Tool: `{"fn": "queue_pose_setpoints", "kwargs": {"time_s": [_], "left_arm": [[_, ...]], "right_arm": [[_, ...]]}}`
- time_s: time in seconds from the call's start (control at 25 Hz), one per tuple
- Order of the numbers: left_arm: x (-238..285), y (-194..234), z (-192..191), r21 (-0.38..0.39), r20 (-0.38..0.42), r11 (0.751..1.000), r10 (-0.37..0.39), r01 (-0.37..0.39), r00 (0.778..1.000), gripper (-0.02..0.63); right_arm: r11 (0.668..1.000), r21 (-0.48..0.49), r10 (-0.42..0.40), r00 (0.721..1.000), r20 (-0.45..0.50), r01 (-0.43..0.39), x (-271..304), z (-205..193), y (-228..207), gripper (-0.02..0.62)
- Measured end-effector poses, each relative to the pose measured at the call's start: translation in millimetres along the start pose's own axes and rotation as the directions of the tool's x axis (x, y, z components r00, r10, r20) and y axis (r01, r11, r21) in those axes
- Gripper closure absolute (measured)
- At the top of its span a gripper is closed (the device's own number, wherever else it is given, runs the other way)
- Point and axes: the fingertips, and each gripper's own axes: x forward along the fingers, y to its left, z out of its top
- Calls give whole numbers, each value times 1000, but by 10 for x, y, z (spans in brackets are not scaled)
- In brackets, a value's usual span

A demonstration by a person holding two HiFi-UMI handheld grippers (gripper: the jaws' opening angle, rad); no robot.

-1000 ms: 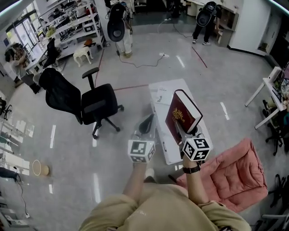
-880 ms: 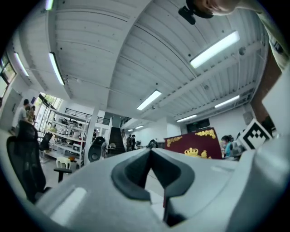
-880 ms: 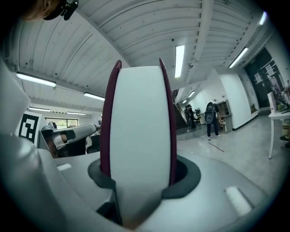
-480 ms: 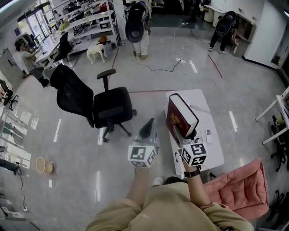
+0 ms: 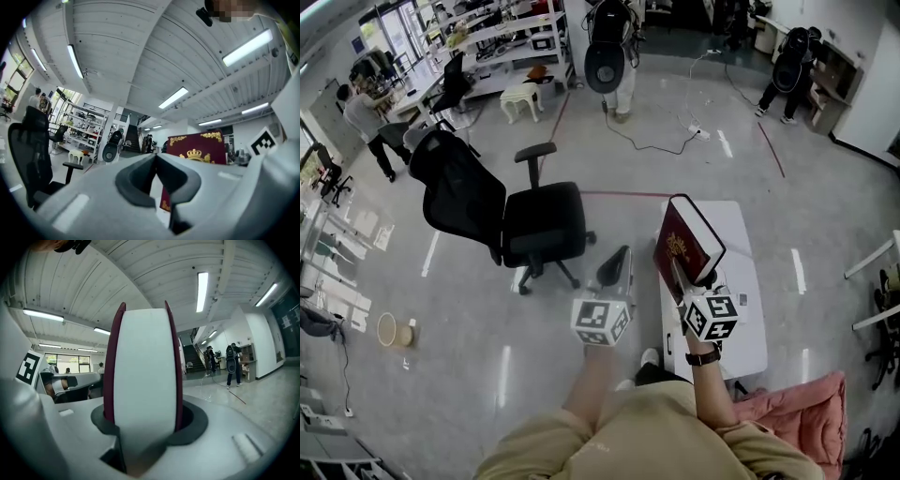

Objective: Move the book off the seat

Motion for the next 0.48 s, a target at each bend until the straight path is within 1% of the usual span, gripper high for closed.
{"fn": "queue_pose_setpoints", "kwargs": {"time_s": [0.12, 0.28, 0.32, 0.4, 0.48], "left_arm": [[393, -56, 11, 23, 4, 1000, -2, 2, 1000, 603], [890, -245, 79, 46, 14, 999, -20, 19, 1000, 603], [1002, -313, 55, 48, 11, 998, -28, 27, 1000, 603], [1221, -470, -45, 49, -2, 997, -60, 60, 998, 603], [1429, -650, -174, 49, -26, 993, -109, 110, 994, 603]], "right_arm": [[1000, 1, 15, 1000, 23, -15, 192, 131, -307, 380], [994, -112, -11, 998, 54, 17, 256, 408, -705, 380], [992, -125, -21, 998, 59, 29, 244, 441, -825, 380], [991, -118, -49, 997, 64, 57, 220, 443, -1092, 380], [991, -92, -88, 994, 60, 93, 185, 390, -1356, 380]]}}
